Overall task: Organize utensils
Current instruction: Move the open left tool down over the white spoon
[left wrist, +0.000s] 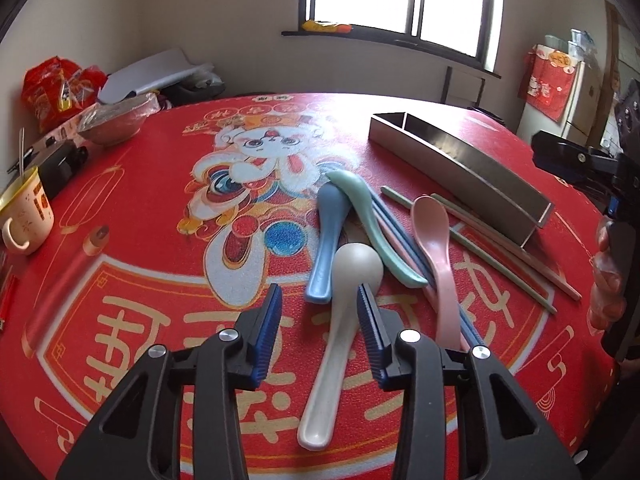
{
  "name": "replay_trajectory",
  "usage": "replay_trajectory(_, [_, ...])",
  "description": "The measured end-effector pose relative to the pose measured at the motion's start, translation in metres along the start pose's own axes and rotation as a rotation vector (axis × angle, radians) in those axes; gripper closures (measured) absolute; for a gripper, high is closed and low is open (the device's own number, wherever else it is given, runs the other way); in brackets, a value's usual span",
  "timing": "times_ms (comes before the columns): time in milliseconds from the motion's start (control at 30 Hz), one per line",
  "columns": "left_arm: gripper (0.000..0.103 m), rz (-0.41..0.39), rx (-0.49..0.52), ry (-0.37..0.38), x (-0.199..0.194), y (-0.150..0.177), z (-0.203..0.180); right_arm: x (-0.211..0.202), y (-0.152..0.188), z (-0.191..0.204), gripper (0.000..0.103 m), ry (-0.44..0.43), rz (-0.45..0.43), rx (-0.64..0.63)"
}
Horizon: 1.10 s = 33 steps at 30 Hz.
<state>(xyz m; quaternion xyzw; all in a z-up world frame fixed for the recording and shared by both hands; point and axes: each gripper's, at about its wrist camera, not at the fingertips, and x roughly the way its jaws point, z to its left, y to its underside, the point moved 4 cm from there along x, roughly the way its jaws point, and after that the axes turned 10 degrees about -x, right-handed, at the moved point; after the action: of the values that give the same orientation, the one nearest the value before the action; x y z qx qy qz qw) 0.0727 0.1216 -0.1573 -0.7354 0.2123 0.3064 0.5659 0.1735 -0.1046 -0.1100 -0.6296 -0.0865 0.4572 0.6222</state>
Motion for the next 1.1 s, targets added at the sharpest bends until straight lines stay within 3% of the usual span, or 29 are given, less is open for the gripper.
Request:
replay_trajectory(67, [0.075,-0.001,-0.012,-0.001,0.0,0.0,0.003,0.001,0.003,0.0,0.014,-0.021,0.013,0.009])
replay_trajectory(267, [0.075,0.002,0.042,0.006,-0.001,0.004,-0.009,-0.001,0.008,0.007,0.014,-0.044,0.028,0.001])
replay_trajectory(533, [0.075,0.054,0.103,0.078,0.005,0.009,-0.023,-0.02,0.004,0.006,0.014,0.031,-0.064,-0.014])
replay_trajectory(867, [0.075,0.045,0.101,0.095,0.003,0.009,-0.023,-0.016,0.011,0.003,0.014,0.099,0.006,0.028])
replay_trajectory(1100, [0.075,0.097,0.039,0.142,0.01,0.008,-0.012,-0.015,0.017,0.019,0.014,0.119,0.041,0.0])
